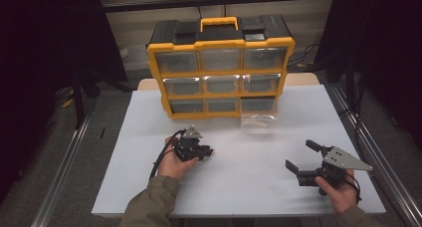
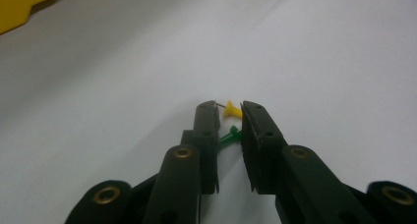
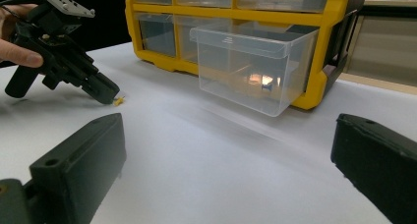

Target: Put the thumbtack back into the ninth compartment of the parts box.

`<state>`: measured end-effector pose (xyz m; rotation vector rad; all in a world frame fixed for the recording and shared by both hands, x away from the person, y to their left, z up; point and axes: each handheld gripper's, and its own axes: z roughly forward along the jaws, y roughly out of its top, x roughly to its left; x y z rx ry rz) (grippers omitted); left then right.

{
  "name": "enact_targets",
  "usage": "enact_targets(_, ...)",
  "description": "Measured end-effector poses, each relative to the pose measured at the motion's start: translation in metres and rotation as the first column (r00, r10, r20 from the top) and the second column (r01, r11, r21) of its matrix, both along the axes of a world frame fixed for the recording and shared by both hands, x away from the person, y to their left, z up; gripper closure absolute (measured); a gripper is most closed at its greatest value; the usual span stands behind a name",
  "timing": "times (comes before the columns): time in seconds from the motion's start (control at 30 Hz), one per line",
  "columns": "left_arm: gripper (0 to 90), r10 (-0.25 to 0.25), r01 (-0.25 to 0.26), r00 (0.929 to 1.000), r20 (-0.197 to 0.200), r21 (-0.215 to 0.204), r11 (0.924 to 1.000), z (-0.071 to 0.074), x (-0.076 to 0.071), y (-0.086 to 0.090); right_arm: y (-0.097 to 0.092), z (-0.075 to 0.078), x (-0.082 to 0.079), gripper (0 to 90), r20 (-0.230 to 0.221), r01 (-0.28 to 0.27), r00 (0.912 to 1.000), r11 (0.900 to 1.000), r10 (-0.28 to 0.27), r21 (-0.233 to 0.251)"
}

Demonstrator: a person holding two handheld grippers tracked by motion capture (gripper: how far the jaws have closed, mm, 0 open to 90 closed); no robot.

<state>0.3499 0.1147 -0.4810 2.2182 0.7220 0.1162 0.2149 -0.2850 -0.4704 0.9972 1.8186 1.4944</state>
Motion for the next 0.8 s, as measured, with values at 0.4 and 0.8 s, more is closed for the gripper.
enact_targets(0.4,77.5,0.035,-0.035,0.9993,-0.015,-0.035,0.9988,0.0,0.0013,0.0012,0.0002,0.0,0.0,0.0,0.001,-0.003,1.0,1.0,0.003,0.003)
enact_targets(0.8,77.6,0.079,-0.079,0.9969,-0.004,-0.078,0.9939,0.0074,0.0048,0.0058,0.0001,-0.0001,0.0003,0.0,0.002,-0.003,1.0,1.0,0.003,0.001)
